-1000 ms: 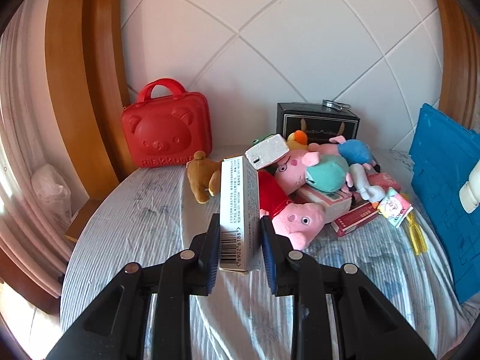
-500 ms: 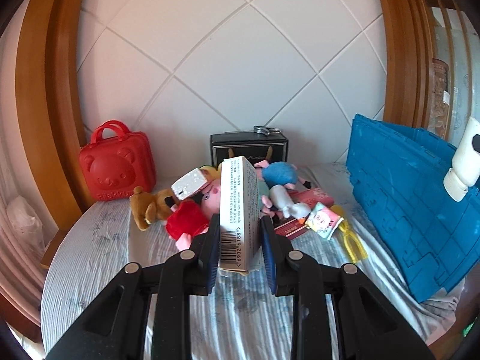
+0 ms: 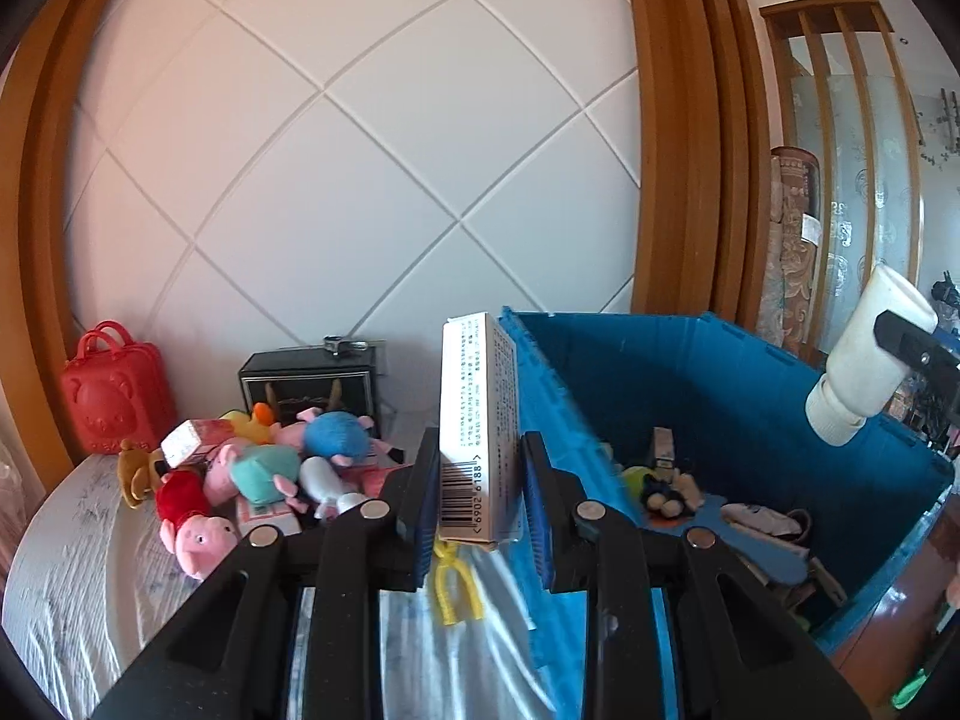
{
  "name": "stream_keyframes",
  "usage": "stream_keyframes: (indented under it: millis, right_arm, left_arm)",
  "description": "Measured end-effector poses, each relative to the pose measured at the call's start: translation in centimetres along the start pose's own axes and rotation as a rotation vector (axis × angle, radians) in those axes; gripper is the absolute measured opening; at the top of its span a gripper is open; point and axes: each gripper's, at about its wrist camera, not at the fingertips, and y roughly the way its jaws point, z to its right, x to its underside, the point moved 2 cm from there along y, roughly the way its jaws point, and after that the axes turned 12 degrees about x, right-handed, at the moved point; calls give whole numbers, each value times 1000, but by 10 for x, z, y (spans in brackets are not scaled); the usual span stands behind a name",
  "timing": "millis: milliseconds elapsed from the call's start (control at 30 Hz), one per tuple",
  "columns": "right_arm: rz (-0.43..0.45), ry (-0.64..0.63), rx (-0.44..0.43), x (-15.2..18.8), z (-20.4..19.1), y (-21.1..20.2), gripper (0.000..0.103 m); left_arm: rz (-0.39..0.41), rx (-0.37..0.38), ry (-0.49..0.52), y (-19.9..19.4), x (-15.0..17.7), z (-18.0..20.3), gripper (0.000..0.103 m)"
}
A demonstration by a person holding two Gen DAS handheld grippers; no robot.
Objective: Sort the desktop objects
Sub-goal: 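Carry the white box and white jar over the blue crate with both tools, then open both tools to drop the white box and jar into the crate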
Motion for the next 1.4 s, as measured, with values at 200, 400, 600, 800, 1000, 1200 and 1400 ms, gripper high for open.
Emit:
stream_keyframes:
  millis: [200, 400, 600, 800, 1000, 1200, 1400]
  right_arm:
    - [-5, -14, 61, 8, 83, 24, 52]
    - [-56, -30, 88, 27, 125, 53, 52]
    - [-119, -61, 94, 45, 138, 82, 52]
    - [-174, -104, 125, 53, 137, 98, 52]
    - [-175, -133, 114, 52, 136, 101, 52]
    - [-164, -162, 124, 49, 133, 102, 61]
    - [-136, -160, 129, 45, 131, 92, 103]
  left_arm:
    - [-24, 25, 48, 29, -16, 100, 25]
    - [-86, 50, 93, 70, -12, 162, 25]
    - [-167, 57, 100, 101, -2, 185, 25]
    - [-186, 39, 109, 105, -1, 190, 25]
    - [-190, 35, 100, 104, -1, 188, 47]
    - [-171, 16, 108, 97, 1, 187, 70]
    - [-181, 11, 91, 93, 3, 180, 71]
